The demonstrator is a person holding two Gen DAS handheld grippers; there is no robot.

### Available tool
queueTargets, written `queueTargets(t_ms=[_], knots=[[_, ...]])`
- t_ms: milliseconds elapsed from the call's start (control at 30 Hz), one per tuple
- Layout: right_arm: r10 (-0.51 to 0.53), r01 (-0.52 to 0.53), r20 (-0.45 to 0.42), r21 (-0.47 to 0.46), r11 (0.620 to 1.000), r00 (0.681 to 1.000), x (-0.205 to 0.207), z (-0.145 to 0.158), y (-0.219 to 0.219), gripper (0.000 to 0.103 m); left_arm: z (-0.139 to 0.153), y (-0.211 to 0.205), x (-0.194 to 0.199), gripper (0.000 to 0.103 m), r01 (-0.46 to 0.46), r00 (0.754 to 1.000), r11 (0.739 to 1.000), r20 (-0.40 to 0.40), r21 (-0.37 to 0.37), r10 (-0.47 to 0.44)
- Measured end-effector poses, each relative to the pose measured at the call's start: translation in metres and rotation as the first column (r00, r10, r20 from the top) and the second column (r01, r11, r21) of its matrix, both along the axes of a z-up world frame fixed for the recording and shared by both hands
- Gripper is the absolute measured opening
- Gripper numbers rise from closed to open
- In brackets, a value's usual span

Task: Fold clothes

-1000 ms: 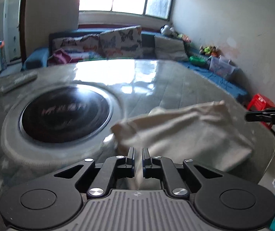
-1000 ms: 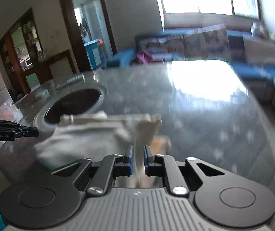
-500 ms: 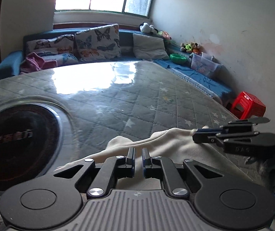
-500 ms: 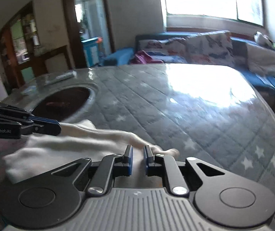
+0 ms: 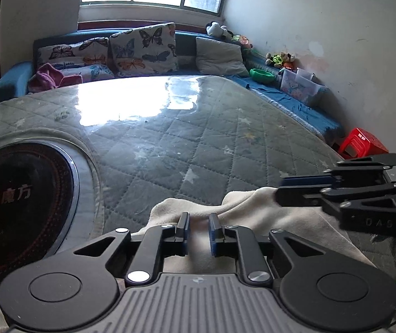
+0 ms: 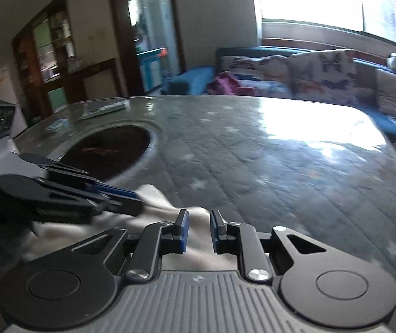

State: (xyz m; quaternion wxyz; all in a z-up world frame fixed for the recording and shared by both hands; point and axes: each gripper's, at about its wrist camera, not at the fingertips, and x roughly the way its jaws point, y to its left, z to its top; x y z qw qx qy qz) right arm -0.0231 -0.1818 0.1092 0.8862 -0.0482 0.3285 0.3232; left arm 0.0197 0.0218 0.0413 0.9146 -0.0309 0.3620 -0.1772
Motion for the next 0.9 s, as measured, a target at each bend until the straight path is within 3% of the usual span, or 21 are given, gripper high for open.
queueTargets(t_ms=[233, 467, 900], knots=[[0.023, -0.026, -0.044, -0.065, 0.998, 0.999, 0.018, -0.023, 0.028, 0.016, -0.010, 0.003, 0.008, 0.016, -0.013, 1.000, 1.000, -0.017, -0.007, 0.013], [0.048, -0.049, -0.015, -0.052, 0.997, 0.999, 0.003, -0.012, 0.031, 0.018, 0.002, 0.009, -0.010, 0.019, -0.016, 1.000, 0.999, 0.015, -0.033, 0.016], [0.094, -0.093, 0.015, -0.059, 0.994, 0.995, -0.021, -0.010, 0.046, 0.020, 0.001, 0.023, -0.038, 0.019, -0.050, 0.999, 0.999, 0.018, -0.011, 0.050]])
